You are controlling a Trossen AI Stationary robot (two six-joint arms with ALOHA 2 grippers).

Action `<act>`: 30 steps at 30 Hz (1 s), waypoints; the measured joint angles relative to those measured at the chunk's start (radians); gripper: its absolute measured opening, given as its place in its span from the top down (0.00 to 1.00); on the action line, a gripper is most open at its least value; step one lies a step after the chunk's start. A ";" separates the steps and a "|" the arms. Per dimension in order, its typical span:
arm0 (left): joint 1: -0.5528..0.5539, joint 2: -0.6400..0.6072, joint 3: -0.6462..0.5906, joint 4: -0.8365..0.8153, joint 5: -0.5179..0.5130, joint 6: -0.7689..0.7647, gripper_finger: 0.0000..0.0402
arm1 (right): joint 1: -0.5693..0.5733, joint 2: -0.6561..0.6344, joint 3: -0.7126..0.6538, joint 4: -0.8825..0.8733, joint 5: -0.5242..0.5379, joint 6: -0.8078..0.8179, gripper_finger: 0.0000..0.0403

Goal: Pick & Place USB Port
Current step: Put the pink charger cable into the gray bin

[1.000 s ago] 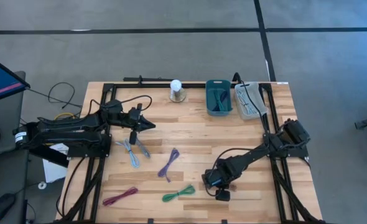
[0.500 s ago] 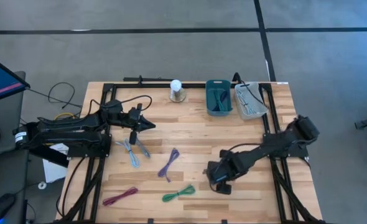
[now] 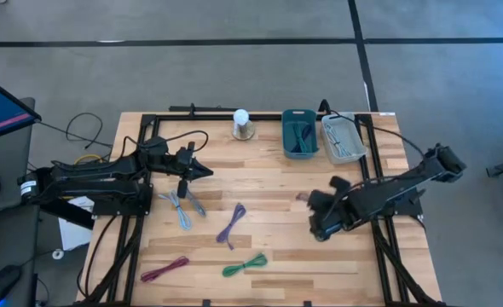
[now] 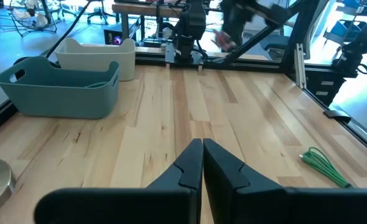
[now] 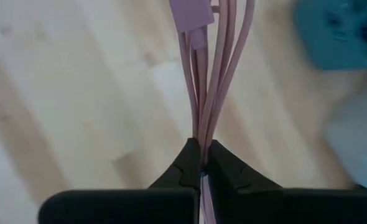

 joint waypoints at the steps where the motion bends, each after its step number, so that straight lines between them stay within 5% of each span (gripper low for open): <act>1: 0.000 0.000 0.000 0.000 0.000 0.000 0.97 | -0.009 -0.019 0.000 -0.029 0.022 0.011 1.00; 17: 0.000 0.000 0.000 0.016 0.000 0.000 0.97 | -0.351 -0.239 0.001 -0.270 0.275 0.016 1.00; 30: 0.000 0.000 0.000 0.020 0.000 0.000 0.97 | -0.671 -0.263 -0.083 -0.155 0.342 -0.147 1.00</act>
